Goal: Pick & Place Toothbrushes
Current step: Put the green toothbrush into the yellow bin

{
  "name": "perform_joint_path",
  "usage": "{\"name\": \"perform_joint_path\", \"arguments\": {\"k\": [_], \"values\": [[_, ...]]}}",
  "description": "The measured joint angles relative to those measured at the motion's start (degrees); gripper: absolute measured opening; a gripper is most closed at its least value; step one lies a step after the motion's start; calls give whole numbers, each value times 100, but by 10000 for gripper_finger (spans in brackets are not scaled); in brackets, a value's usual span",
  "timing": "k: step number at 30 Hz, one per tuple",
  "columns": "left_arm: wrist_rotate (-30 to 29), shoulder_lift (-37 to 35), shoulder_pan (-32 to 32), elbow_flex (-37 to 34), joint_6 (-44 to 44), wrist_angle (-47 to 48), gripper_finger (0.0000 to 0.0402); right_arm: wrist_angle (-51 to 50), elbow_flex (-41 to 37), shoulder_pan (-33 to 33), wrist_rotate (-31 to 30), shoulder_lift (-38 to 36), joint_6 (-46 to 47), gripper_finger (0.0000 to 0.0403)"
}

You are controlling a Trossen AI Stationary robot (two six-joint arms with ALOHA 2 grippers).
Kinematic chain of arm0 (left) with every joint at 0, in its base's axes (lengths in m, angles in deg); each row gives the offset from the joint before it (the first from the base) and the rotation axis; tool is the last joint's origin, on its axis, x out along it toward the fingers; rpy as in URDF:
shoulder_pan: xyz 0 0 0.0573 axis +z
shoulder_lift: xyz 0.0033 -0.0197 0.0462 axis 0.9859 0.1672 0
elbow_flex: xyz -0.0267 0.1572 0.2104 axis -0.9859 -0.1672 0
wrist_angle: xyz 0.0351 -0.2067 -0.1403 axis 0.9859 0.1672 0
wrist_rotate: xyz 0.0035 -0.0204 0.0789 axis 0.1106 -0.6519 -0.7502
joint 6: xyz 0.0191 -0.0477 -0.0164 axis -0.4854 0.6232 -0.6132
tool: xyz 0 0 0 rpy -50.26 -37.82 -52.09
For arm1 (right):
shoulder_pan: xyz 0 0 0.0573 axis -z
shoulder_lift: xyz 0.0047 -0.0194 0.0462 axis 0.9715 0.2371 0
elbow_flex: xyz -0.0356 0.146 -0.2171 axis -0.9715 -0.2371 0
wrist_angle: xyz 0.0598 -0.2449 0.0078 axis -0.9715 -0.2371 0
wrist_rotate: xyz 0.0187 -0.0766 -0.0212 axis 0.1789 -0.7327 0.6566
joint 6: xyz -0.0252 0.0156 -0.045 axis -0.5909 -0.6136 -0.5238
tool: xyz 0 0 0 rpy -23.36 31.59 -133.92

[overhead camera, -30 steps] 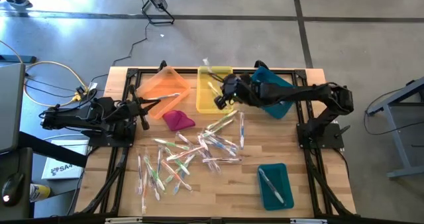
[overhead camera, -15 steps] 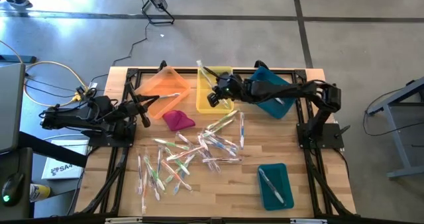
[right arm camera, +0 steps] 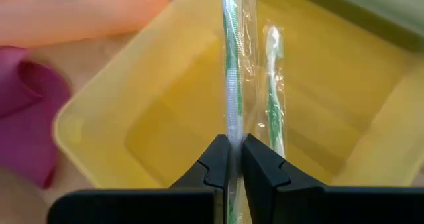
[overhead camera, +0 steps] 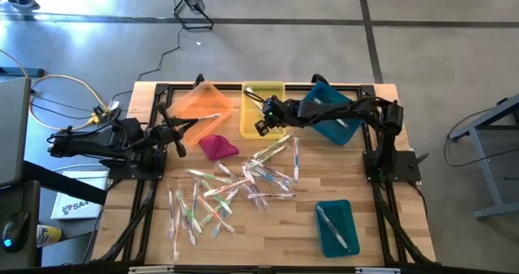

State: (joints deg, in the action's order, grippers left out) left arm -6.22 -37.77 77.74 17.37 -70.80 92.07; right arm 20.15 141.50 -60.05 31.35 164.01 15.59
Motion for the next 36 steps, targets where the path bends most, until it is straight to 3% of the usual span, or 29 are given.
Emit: {"name": "perform_joint_path", "arguments": {"k": [17, 36], "values": [[20, 641, 0, 0, 202, -47, 3, -191, 0, 74, -35, 237, 7, 17], [16, 654, 0, 0, 331, -47, 3, -345, 0, 116, 80, 339, 11, 17]]}}
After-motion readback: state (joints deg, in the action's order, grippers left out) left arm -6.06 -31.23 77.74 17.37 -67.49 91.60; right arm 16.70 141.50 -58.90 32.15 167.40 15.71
